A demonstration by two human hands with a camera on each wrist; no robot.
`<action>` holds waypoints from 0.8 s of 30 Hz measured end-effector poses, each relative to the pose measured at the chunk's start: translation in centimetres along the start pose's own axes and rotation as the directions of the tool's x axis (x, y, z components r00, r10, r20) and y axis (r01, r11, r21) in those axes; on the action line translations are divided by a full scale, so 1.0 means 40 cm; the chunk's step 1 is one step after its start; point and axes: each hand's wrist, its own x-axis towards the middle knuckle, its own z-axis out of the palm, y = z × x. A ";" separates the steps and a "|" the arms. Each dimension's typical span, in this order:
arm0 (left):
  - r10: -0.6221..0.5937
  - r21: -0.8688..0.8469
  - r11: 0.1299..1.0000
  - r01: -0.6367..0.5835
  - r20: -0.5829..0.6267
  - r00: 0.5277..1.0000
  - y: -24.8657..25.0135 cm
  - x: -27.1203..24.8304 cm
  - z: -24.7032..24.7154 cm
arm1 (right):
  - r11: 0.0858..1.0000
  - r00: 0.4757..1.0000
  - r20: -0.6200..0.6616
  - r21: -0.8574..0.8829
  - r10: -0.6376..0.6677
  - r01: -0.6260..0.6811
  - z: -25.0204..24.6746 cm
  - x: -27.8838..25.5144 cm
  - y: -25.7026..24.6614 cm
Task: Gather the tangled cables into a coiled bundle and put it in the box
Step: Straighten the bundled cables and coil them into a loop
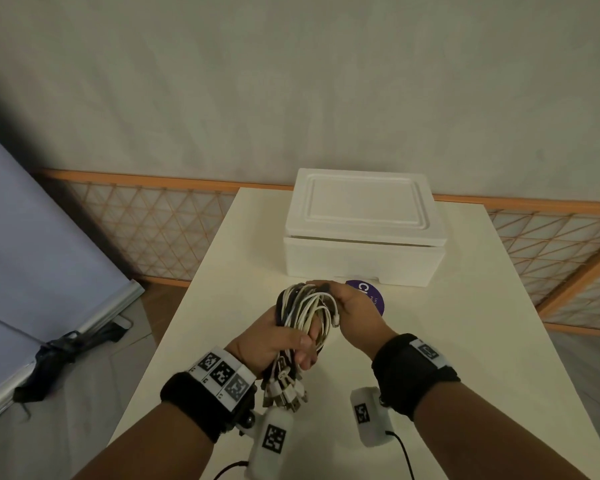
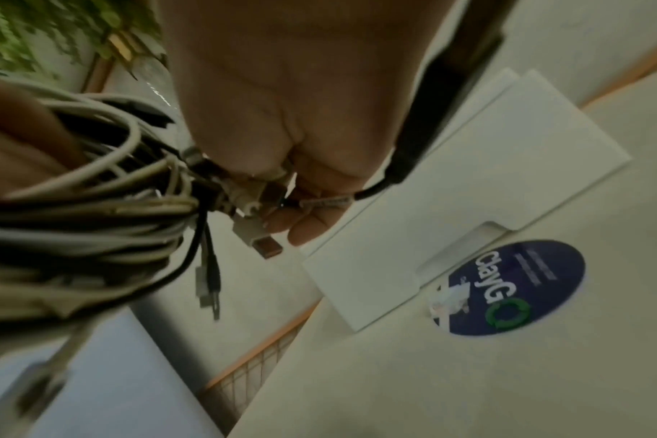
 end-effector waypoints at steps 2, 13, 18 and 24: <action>0.046 -0.054 0.997 -0.048 -0.027 0.999 0.001 0.006 0.005 | 0.981 0.997 -0.022 -0.178 -0.081 0.076 0.004 -0.017 -0.002; 0.143 -0.306 0.932 -0.193 -0.180 0.973 0.000 0.028 -0.002 | 0.794 0.992 -0.124 -0.606 -0.032 -0.050 0.059 -0.092 -0.005; 0.124 -0.368 0.902 -0.226 -0.279 0.952 0.002 0.044 0.001 | 0.874 0.996 0.047 -0.485 0.072 -0.040 0.082 -0.098 -0.005; 0.110 -0.284 0.927 -0.247 -0.424 0.899 0.011 0.047 -0.022 | 0.587 0.916 0.355 -0.788 0.186 0.186 0.044 -0.105 -0.073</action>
